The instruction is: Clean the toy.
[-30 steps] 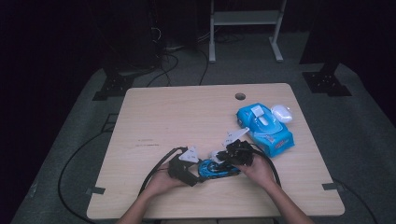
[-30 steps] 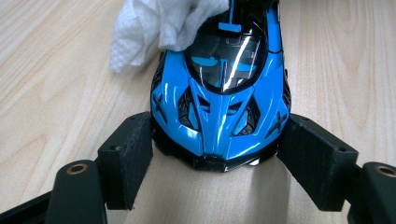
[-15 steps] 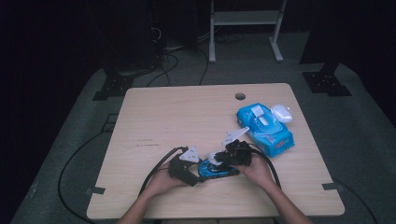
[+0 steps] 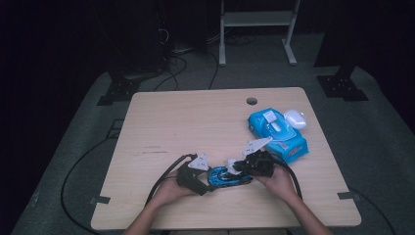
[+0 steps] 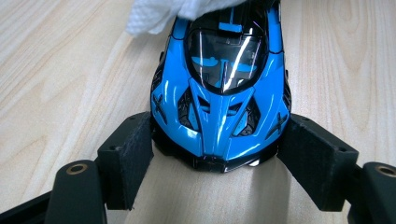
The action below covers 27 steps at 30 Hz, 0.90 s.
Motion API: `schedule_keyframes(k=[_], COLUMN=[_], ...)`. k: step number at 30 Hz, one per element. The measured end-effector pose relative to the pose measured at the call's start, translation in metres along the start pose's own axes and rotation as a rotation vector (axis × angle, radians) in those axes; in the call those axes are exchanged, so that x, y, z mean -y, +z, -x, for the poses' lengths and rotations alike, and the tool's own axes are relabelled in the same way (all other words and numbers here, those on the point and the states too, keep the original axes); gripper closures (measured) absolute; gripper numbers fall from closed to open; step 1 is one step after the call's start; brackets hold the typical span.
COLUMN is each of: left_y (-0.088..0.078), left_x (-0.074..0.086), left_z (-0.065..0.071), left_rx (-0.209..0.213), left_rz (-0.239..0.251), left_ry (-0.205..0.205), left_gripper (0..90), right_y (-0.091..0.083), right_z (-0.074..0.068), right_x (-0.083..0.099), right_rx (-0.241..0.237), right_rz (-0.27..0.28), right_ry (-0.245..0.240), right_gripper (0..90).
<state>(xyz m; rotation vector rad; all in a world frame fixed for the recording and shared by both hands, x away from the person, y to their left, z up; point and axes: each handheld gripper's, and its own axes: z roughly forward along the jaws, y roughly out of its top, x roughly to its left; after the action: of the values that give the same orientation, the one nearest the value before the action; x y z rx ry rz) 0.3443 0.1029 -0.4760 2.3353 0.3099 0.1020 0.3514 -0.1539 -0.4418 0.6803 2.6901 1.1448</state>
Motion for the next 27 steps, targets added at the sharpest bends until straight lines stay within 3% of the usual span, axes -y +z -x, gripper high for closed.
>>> schedule_keyframes(k=[3,5,7,9,11,14,18,23,27], left_y=[0.000,0.001,0.001,0.001,0.000,0.000,0.000,0.001,0.001], left_x=[0.000,0.000,0.000,-0.001,-0.001,-0.001,-0.001,-0.001,-0.002], left_z=[0.000,-0.001,0.000,0.000,0.001,0.001,0.001,0.000,0.000], left_rx=[0.003,0.002,0.000,-0.004,-0.008,-0.010,-0.009,-0.007,-0.010], left_rz=[0.003,0.002,-0.002,-0.002,-0.008,-0.010,-0.009,-0.013,-0.013], left_ry=[0.002,0.006,0.006,0.003,0.002,0.004,0.006,0.011,0.013], left_gripper=[26.2,26.2,26.2,26.1,26.2,26.3,26.3,26.2,26.1], right_y=[-0.008,-0.015,-0.016,-0.015,-0.015,-0.021,-0.044,-0.043,-0.038], right_z=[0.005,0.006,0.000,-0.008,-0.017,-0.012,-0.004,-0.008,-0.002], right_x=[0.007,0.012,0.013,0.012,0.011,0.016,0.035,0.041,0.030], right_rx=[0.039,0.051,0.068,0.022,0.044,0.032,0.079,0.093,0.117], right_rz=[-0.039,-0.032,-0.018,0.003,0.001,-0.010,-0.003,-0.027,-0.012], right_ry=[0.001,0.015,0.000,-0.016,-0.063,-0.042,-0.007,-0.016,-0.012], right_gripper=[83.0,83.1,83.1,82.8,82.8,82.9,83.0,83.0,83.0])
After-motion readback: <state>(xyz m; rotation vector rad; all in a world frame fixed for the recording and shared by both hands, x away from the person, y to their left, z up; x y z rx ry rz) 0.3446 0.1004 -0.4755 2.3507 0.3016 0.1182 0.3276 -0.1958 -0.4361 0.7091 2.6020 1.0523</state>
